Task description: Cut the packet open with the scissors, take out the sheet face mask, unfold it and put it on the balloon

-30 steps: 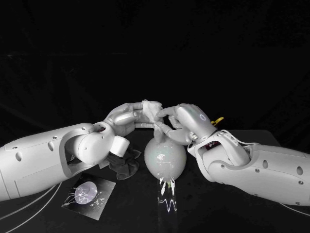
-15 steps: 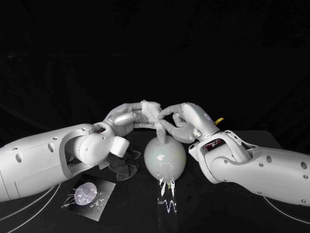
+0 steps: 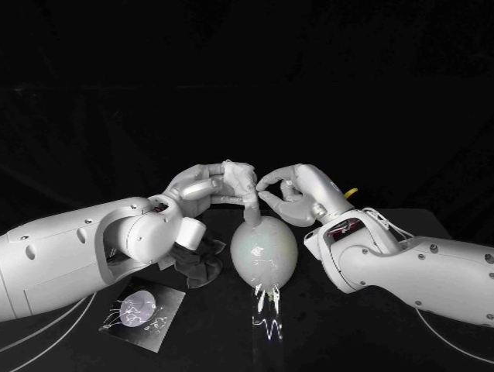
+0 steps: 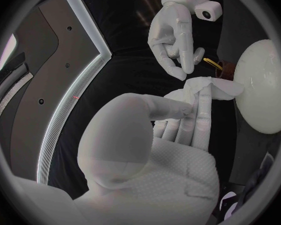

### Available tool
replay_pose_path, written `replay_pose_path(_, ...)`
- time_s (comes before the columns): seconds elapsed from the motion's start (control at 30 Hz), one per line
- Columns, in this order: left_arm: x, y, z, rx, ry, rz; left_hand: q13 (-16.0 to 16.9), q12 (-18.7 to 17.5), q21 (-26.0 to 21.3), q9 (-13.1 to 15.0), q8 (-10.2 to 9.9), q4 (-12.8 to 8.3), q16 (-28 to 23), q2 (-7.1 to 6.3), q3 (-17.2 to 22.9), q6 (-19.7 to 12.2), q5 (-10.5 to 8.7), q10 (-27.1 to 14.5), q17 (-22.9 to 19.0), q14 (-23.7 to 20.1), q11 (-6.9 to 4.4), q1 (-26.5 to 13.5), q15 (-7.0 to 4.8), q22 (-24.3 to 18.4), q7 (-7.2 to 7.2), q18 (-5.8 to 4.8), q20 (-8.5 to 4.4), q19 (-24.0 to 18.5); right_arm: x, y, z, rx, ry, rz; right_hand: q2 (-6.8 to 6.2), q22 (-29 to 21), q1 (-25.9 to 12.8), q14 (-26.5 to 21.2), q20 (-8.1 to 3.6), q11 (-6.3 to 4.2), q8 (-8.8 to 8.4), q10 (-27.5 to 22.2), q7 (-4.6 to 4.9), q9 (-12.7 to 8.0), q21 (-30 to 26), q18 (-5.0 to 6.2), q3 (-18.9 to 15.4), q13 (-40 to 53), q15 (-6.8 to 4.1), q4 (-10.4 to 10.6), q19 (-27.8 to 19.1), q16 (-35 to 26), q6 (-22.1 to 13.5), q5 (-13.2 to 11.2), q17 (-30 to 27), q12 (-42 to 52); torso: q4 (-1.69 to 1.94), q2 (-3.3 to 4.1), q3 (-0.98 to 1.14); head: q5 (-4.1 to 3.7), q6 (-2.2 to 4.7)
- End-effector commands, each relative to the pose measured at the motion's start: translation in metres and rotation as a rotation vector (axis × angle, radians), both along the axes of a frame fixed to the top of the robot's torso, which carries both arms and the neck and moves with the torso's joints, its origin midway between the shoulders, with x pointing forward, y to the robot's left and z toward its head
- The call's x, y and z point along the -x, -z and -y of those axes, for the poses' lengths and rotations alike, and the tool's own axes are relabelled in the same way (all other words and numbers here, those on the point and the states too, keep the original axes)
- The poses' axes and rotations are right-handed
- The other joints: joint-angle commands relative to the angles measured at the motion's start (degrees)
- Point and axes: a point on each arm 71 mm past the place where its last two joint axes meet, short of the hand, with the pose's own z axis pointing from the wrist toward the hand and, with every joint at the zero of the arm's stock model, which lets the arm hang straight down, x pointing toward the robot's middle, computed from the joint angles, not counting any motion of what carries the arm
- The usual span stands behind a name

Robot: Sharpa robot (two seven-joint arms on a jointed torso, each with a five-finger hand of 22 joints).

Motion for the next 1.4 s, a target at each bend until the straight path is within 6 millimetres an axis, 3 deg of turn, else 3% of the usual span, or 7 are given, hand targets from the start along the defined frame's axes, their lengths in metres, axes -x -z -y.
replay_pose_path(0.03,0.0,-0.003,0.001,0.0,-0.002,0.026,-0.1,-0.1,0.2,0.0,0.2,0.0,0.3,-0.22,0.4,0.2,0.35,0.3,0.2,5.7,0.06,-0.4,-4.32,0.0,5.75,1.15,0.03,0.3,0.001,-0.001,-0.003,-0.014,-0.027,-0.006,0.05,0.1,-0.1,4.3,-0.03,-0.34,0.33,3.0,0.09,0.1,0.2,0.76,0.2,9.4,-0.2,0.0,0.2,0.0,-0.1,0.1,11.3,0.0,-0.08,0.03,-0.02,0.14,0.13)
replay_pose_path(0.17,0.001,-0.003,0.003,0.003,0.004,0.03,-0.1,-0.2,-0.1,-0.1,0.2,0.2,-0.1,-0.28,0.4,-0.1,0.35,0.1,0.3,5.0,0.18,-0.6,-4.14,-0.2,5.86,1.03,0.14,-0.3,0.003,-0.003,-0.009,-0.008,-0.046,0.027,-1.11,-0.7,-0.9,3.7,-0.22,0.04,-0.24,2.2,0.57,0.0,-0.9,1.03,-0.9,7.9,0.1,0.1,-1.0,-0.5,-1.5,0.1,10.0,-2.1,-0.05,0.01,0.01,0.09,0.15)
replay_pose_path(0.27,0.002,-0.004,0.004,0.005,0.013,0.032,-0.1,-0.3,-0.2,-0.1,0.2,0.3,-0.4,-0.3,0.4,-0.2,0.32,0.0,0.4,4.7,0.25,-0.6,-4.04,-0.3,5.91,1.0,0.21,-0.6,0.004,-0.004,-0.015,0.01,-0.059,0.068,-3.23,-1.6,-3.6,3.1,-0.09,1.02,-1.73,1.7,1.63,-0.8,-2.3,1.1,-3.4,7.4,0.85,1.6,-2.3,-0.9,-3.6,0.1,9.0,-3.0,0.02,0.03,0.02,0.02,0.19)
replay_pose_path(0.53,0.004,-0.004,0.007,0.006,0.028,0.035,-0.1,-0.3,-0.6,-0.2,0.1,0.5,-0.9,-0.32,0.4,-0.5,0.38,-0.3,0.5,4.0,0.39,-0.8,-3.83,-0.5,6.01,0.95,0.44,-1.3,0.002,-0.004,-0.025,0.081,-0.05,0.129,-5.36,-2.7,-5.3,2.5,0.44,1.79,-3.11,0.8,2.46,-1.8,-4.1,1.27,-5.8,6.5,1.58,3.0,-3.8,-1.4,-4.8,0.2,7.8,-4.6,0.08,0.04,-0.06,-0.07,0.13)
replay_pose_path(0.9,0.005,-0.004,0.007,0.007,0.03,0.037,-0.1,-0.3,-0.6,-0.2,0.1,0.6,-0.9,-0.32,0.3,-0.5,0.38,-0.3,0.5,4.0,0.4,-0.8,-3.82,-0.6,6.02,0.95,0.46,-1.4,-0.002,-0.001,-0.029,0.139,-0.011,0.137,-6.43,-3.1,-5.8,2.2,0.76,1.83,-3.43,0.4,2.42,-2.3,-4.9,1.43,-7.7,6.0,1.73,4.4,-4.2,-1.5,-4.2,0.2,7.5,-5.5,0.0,0.03,-0.03,-0.02,0.04)
replay_pose_path(1.17,0.005,-0.004,0.008,0.007,0.032,0.036,-0.1,-0.3,-0.6,-0.2,0.1,0.6,-1.0,-0.31,0.3,-0.5,0.4,-0.4,0.5,4.0,0.41,-0.8,-3.82,-0.6,6.04,0.97,0.47,-1.4,-0.002,-0.001,-0.03,0.15,0.014,0.14,-6.21,-2.9,-5.4,2.4,0.76,1.57,-3.15,0.6,2.08,-2.4,-4.7,1.42,-8.1,6.2,1.56,5.0,-3.6,-1.4,-3.3,0.2,7.9,-5.1,-0.02,0.0,0.01,0.0,0.05)
replay_pose_path(1.4,0.006,-0.005,0.009,0.007,0.036,0.036,-0.1,-0.3,-0.6,-0.2,0.1,0.6,-1.0,-0.31,0.3,-0.5,0.4,-0.4,0.5,4.0,0.41,-0.8,-3.82,-0.6,6.04,0.97,0.47,-1.4,-0.003,-0.001,-0.03,0.151,0.031,0.147,-5.2,-2.0,-4.3,3.0,0.54,1.04,-2.71,1.2,1.46,-2.5,-3.5,1.22,-8.0,6.9,1.15,5.7,-2.0,-1.0,-1.9,0.2,8.9,-4.2,-0.04,0.01,0.01,-0.1,0.14)
